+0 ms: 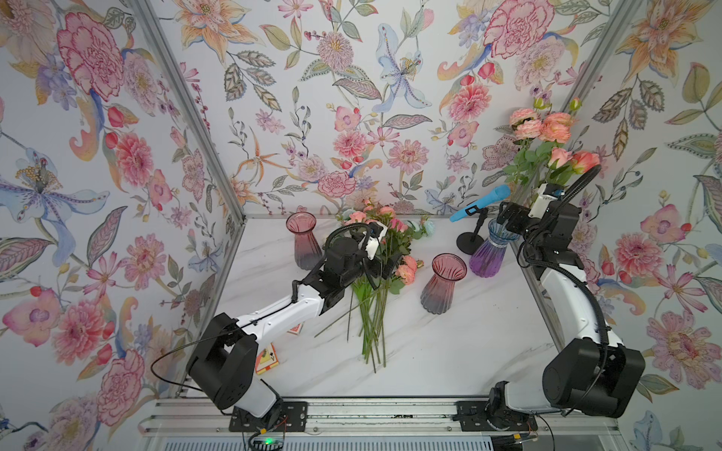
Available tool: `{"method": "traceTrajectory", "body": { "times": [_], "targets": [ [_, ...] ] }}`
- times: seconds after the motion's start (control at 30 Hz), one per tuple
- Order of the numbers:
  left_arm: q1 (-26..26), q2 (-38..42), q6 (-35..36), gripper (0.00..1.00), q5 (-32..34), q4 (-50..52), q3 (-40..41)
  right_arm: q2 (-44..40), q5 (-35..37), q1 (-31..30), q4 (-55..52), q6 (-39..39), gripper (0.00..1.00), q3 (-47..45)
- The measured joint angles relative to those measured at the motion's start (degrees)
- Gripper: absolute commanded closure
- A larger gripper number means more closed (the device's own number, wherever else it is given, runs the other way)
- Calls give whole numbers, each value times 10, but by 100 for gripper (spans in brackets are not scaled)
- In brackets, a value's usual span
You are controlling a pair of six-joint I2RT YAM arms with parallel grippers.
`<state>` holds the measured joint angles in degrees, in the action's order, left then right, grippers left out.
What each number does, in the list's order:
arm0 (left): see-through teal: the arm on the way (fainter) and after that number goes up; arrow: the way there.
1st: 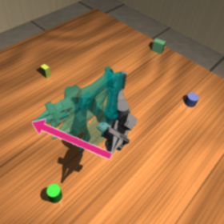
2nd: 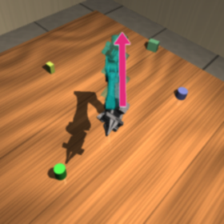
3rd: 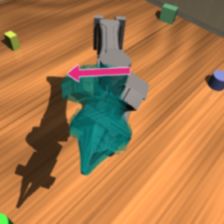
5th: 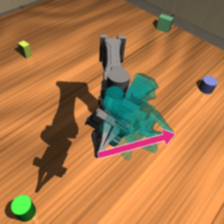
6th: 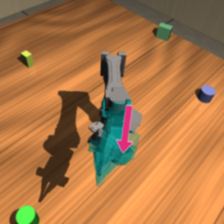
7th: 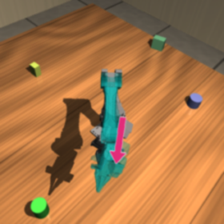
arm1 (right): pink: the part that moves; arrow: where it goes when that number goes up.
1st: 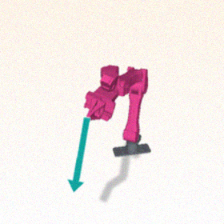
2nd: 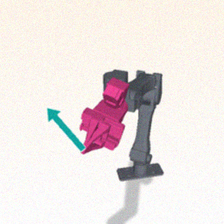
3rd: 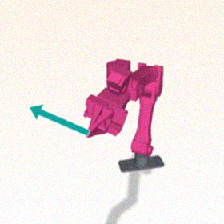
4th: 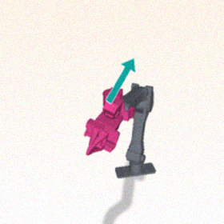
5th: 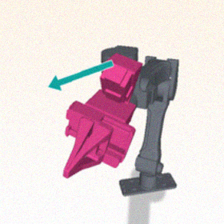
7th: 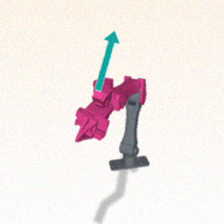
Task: Place the pink flowers into the vase
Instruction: Place the flower in the vase, then pick up the flower at the center of the board.
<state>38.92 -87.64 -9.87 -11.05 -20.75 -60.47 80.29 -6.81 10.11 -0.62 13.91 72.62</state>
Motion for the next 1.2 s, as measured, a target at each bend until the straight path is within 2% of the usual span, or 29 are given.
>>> {"method": "traceTrajectory", "body": {
  "times": [0.2,0.37,0.53,0.77,0.9,1.2],
  "targets": [
    [-10,1,-33,0,20,33,0,-39,0,-20,-7,0,1,-9],
    [-41,-2,-79,1,41,64,1,-77,3,-60,-19,0,1,-35],
    [-69,-37,-136,8,56,92,8,-97,14,-112,-26,0,1,-42],
    [-84,-69,-212,17,60,109,70,-99,20,-178,-27,0,1,-42],
    [-92,-75,-250,26,68,104,98,-95,22,-221,-27,-4,1,-42],
    [-97,-127,-282,43,68,87,115,-73,24,-276,-26,-13,1,-47]
  ]
}}
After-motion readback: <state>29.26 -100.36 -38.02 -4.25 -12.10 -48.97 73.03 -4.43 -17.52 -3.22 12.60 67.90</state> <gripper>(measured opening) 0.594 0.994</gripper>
